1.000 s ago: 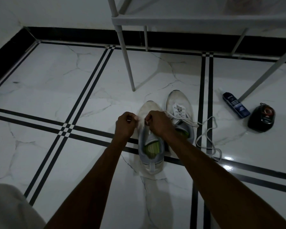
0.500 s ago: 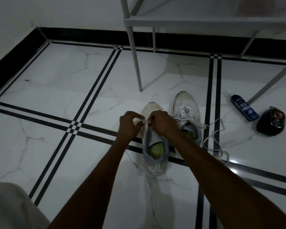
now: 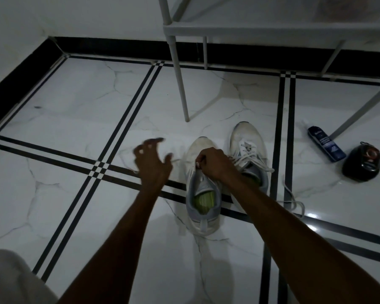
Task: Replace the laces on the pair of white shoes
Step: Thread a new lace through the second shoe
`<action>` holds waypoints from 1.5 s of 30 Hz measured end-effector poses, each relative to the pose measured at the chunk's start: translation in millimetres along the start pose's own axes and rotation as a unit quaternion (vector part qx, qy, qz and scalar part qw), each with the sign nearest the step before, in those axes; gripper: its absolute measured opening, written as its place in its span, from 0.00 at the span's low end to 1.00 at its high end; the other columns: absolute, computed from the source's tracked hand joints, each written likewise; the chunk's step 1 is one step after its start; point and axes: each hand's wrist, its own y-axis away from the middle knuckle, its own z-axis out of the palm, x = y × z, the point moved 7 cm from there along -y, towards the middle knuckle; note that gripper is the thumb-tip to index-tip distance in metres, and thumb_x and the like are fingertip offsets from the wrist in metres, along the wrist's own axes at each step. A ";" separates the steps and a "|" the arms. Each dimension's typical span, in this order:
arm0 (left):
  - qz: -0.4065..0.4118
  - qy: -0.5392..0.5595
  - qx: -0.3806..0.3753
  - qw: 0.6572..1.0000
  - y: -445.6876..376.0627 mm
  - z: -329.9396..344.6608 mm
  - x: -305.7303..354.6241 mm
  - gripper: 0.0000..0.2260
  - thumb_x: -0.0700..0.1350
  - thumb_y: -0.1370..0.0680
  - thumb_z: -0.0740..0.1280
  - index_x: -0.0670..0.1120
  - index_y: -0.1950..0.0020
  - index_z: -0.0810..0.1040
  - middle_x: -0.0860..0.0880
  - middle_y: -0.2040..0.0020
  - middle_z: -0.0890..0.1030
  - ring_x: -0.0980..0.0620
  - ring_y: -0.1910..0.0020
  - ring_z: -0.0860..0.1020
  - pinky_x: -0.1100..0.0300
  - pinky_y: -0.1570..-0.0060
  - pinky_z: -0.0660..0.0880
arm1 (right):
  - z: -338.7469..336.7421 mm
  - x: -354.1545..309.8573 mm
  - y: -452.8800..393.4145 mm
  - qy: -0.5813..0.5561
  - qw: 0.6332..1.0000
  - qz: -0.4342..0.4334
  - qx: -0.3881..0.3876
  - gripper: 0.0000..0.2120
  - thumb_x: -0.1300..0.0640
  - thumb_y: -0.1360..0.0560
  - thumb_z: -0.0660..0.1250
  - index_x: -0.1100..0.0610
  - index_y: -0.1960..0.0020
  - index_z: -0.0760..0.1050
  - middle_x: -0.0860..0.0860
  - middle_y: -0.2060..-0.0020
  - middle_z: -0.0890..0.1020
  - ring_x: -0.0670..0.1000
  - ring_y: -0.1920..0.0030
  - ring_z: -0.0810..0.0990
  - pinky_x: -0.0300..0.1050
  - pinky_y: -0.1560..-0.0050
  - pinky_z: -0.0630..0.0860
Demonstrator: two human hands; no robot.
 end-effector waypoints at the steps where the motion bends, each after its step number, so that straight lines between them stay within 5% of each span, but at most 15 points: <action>1: 0.035 0.019 -0.052 0.998 3.7 17.4 10.8 0.20 0.55 0.26 0.71 0.51 0.36 0.78 0.47 0.38 0.79 0.42 0.37 0.75 0.52 0.40 0.66 | 0.8 -1.6 -0.6 0.001 1.000 -0.002 -0.003 0.08 0.63 0.25 0.66 0.57 0.52 0.84 0.55 0.50 0.85 0.56 0.48 0.82 0.51 0.45 0.78; 3: 0.055 0.067 -0.103 0.991 13.1 33.7 28.4 0.11 0.53 0.25 0.71 0.50 0.45 0.83 0.48 0.45 0.83 0.45 0.44 0.79 0.52 0.45 0.72 | 2.8 -3.6 -0.8 0.001 1.000 -0.007 -0.013 0.09 0.63 0.24 0.66 0.58 0.49 0.84 0.56 0.49 0.84 0.57 0.47 0.82 0.50 0.44 0.78; 5: 0.044 0.125 -0.098 0.986 16.2 33.6 34.5 0.02 0.40 0.24 0.72 0.46 0.55 0.83 0.48 0.54 0.84 0.50 0.53 0.82 0.51 0.51 0.78 | 3.1 -4.7 0.7 -0.002 1.000 -0.015 -0.011 0.09 0.63 0.24 0.66 0.59 0.48 0.84 0.57 0.48 0.84 0.56 0.47 0.82 0.49 0.44 0.77; 10: -0.082 0.131 -0.064 0.986 11.1 11.6 5.5 0.12 0.26 0.28 0.64 0.42 0.51 0.77 0.45 0.53 0.83 0.48 0.53 0.81 0.54 0.53 0.78 | 7.0 5.7 2.9 -0.045 0.999 -0.016 -0.009 0.11 0.66 0.25 0.66 0.58 0.47 0.83 0.55 0.46 0.84 0.55 0.44 0.80 0.48 0.40 0.76; 13: -0.180 0.109 0.044 0.977 10.8 -21.2 -32.0 0.11 0.29 0.27 0.65 0.42 0.49 0.77 0.47 0.52 0.81 0.47 0.51 0.80 0.55 0.51 0.76 | 8.8 9.3 2.7 -0.041 0.999 -0.015 -0.014 0.12 0.66 0.26 0.68 0.56 0.46 0.83 0.55 0.46 0.84 0.55 0.43 0.80 0.47 0.39 0.75; 16: -0.165 0.065 0.099 0.979 14.5 -32.5 -42.8 0.09 0.35 0.26 0.71 0.43 0.47 0.79 0.44 0.48 0.82 0.43 0.45 0.80 0.55 0.47 0.73 | 8.2 5.5 1.0 -0.028 0.999 -0.030 -0.022 0.10 0.65 0.26 0.69 0.57 0.46 0.82 0.55 0.46 0.83 0.55 0.44 0.80 0.50 0.41 0.76; 20: 0.001 0.086 -0.024 0.996 17.5 6.9 7.8 0.14 0.47 0.23 0.73 0.45 0.39 0.81 0.44 0.41 0.80 0.46 0.41 0.76 0.54 0.43 0.71 | 6.2 -2.7 1.3 -0.033 0.998 -0.043 -0.021 0.10 0.62 0.27 0.72 0.58 0.45 0.82 0.56 0.45 0.83 0.55 0.44 0.80 0.48 0.41 0.76; 24: -0.025 0.158 -0.120 0.980 22.9 36.2 22.3 0.04 0.43 0.24 0.73 0.44 0.52 0.83 0.46 0.50 0.83 0.50 0.52 0.81 0.55 0.52 0.77 | 3.3 -6.2 4.9 -0.043 0.998 -0.047 -0.019 0.12 0.59 0.28 0.75 0.59 0.45 0.82 0.56 0.47 0.84 0.55 0.46 0.81 0.46 0.44 0.76; 27: -0.136 0.223 -0.094 0.961 22.9 33.2 7.9 0.06 0.32 0.22 0.63 0.42 0.52 0.76 0.43 0.53 0.84 0.47 0.53 0.83 0.53 0.55 0.79 | 4.0 -1.7 7.0 -0.060 0.997 -0.043 -0.027 0.12 0.60 0.29 0.76 0.58 0.46 0.82 0.54 0.48 0.84 0.53 0.47 0.82 0.40 0.48 0.75; 30: -0.274 0.329 0.003 0.904 24.5 19.3 -18.8 0.05 0.36 0.19 0.58 0.45 0.50 0.70 0.44 0.54 0.85 0.45 0.52 0.84 0.51 0.53 0.80 | 2.9 -0.6 7.8 -0.061 0.997 -0.041 -0.031 0.13 0.59 0.29 0.76 0.58 0.46 0.82 0.54 0.48 0.84 0.52 0.48 0.82 0.38 0.50 0.73; 32: -0.265 0.278 0.035 0.923 22.4 10.7 -25.8 0.03 0.39 0.19 0.62 0.42 0.46 0.72 0.48 0.54 0.83 0.48 0.51 0.82 0.46 0.44 0.79 | 3.6 -0.6 6.8 -0.056 0.997 -0.039 -0.036 0.13 0.60 0.29 0.76 0.58 0.45 0.82 0.54 0.48 0.84 0.52 0.47 0.82 0.37 0.51 0.73; 35: -0.119 0.191 -0.030 0.974 18.8 16.7 -4.2 0.16 0.52 0.21 0.71 0.46 0.38 0.74 0.50 0.48 0.81 0.48 0.47 0.80 0.51 0.46 0.77 | 3.0 -2.4 5.0 -0.052 0.997 -0.034 -0.040 0.13 0.60 0.29 0.76 0.58 0.45 0.82 0.54 0.48 0.84 0.52 0.47 0.82 0.37 0.51 0.72; 38: -0.032 0.103 -0.087 0.990 19.2 35.5 5.0 0.19 0.60 0.27 0.73 0.49 0.44 0.80 0.48 0.47 0.82 0.49 0.47 0.79 0.54 0.45 0.73 | 4.7 -5.5 3.7 -0.055 0.997 -0.033 -0.035 0.13 0.59 0.28 0.75 0.58 0.44 0.82 0.55 0.48 0.84 0.53 0.48 0.82 0.37 0.52 0.72; 41: -0.073 0.191 -0.101 0.974 19.2 38.8 5.1 0.12 0.53 0.24 0.75 0.44 0.55 0.82 0.46 0.55 0.84 0.49 0.53 0.81 0.57 0.53 0.74 | 6.2 -4.9 2.2 -0.058 0.997 -0.032 -0.028 0.13 0.59 0.28 0.75 0.57 0.44 0.82 0.54 0.49 0.84 0.53 0.48 0.82 0.39 0.51 0.74; 45: -0.121 0.276 -0.097 0.949 21.8 38.4 0.5 0.11 0.47 0.20 0.71 0.40 0.54 0.78 0.42 0.55 0.84 0.46 0.54 0.83 0.55 0.56 0.78 | 9.0 -3.4 1.9 -0.061 0.997 -0.034 -0.021 0.13 0.60 0.29 0.75 0.58 0.44 0.82 0.54 0.49 0.84 0.52 0.48 0.81 0.39 0.50 0.74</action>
